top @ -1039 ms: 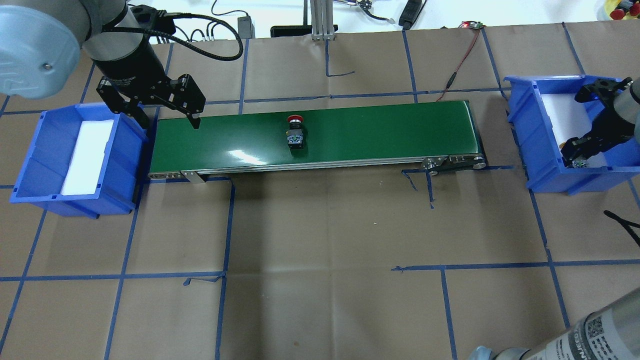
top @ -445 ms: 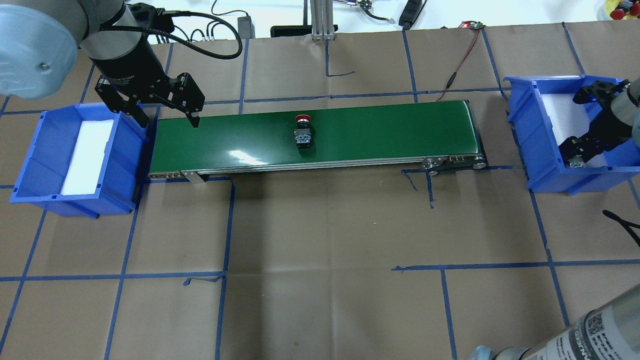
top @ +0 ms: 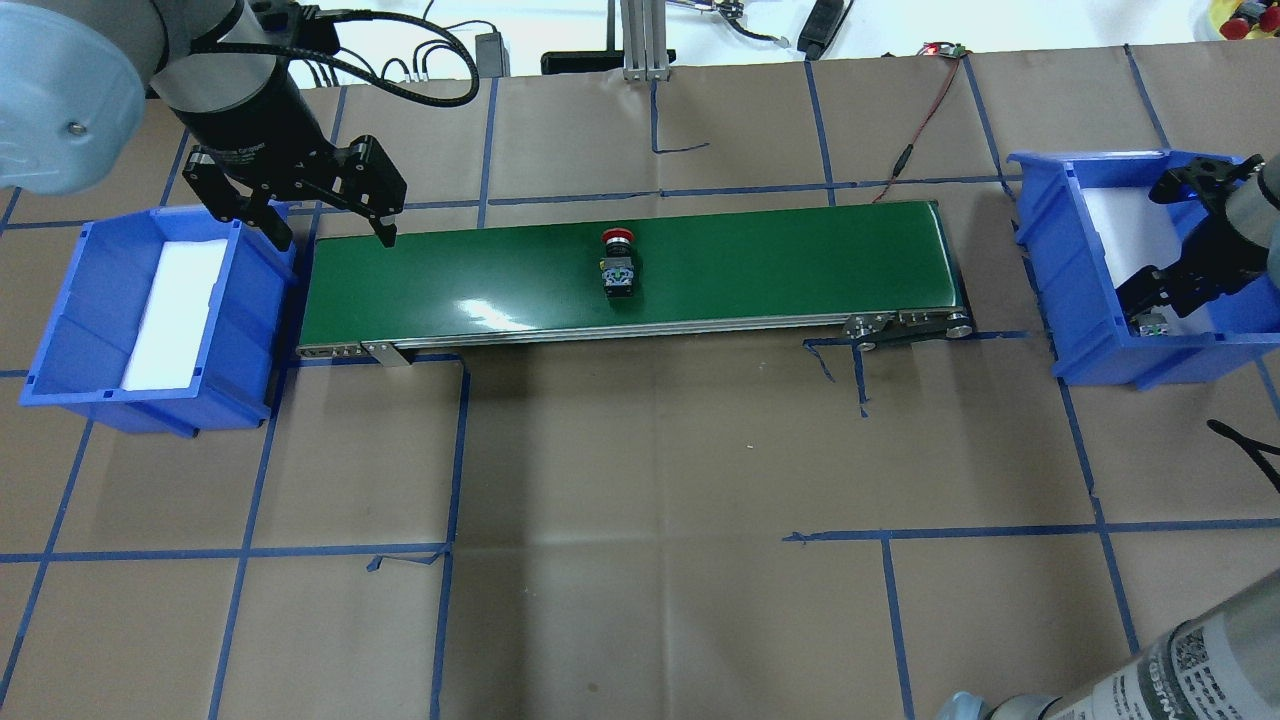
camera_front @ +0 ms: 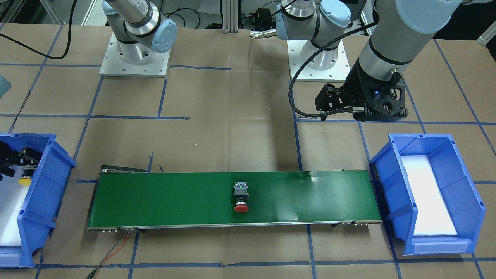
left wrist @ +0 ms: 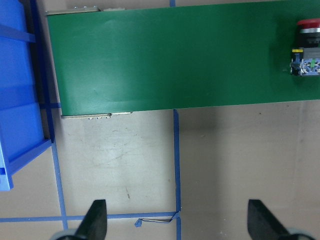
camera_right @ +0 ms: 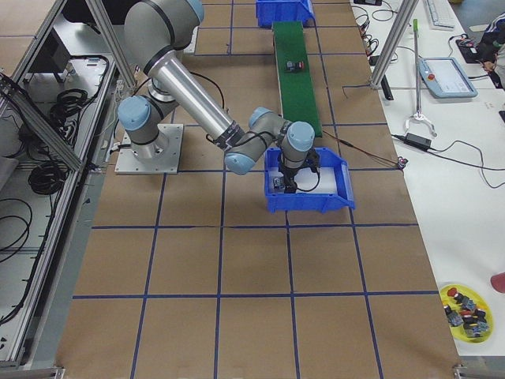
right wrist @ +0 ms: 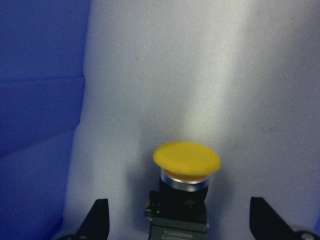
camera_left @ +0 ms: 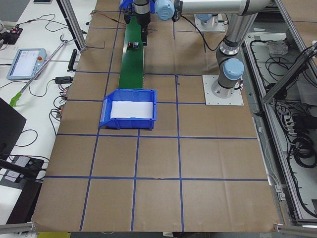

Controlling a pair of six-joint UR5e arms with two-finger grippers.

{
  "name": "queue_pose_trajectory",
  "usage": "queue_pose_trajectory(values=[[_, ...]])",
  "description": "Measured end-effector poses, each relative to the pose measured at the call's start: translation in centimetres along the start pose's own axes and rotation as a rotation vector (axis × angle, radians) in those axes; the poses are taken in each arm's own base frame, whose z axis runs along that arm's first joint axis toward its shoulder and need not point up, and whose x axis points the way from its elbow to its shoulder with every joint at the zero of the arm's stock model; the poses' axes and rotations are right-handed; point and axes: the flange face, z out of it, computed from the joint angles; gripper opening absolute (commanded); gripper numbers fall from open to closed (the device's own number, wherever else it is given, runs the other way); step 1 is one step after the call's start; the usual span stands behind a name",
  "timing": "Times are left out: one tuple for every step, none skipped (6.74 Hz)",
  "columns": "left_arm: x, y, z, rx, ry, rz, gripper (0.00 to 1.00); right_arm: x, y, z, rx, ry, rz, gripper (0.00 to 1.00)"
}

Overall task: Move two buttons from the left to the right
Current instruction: 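Lower the yellow button onto the foam and open the right gripper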

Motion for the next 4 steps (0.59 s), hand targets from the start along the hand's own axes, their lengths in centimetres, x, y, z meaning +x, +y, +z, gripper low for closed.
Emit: queue_pose_trajectory(values=[[0.0,0.0,0.0,0.0,0.0,-0.006,1.0,0.0,-0.1,-0.5,0.004,0.005,0.008,1.0],[0.0,0.0,-0.1,0.001,0.0,-0.007,1.0,0.1,-0.3,-2.0,0.022,0.025,0.023,1.0],[0.0,0.0,-0.1,0.002,0.0,-0.007,1.0,0.0,-0.7,-5.2,0.057,0.063,0.033,1.0],[0.0,0.0,-0.1,0.001,0.0,-0.007,1.0,-0.9,-0.8,-9.0,0.087,0.095,0.034,1.0]])
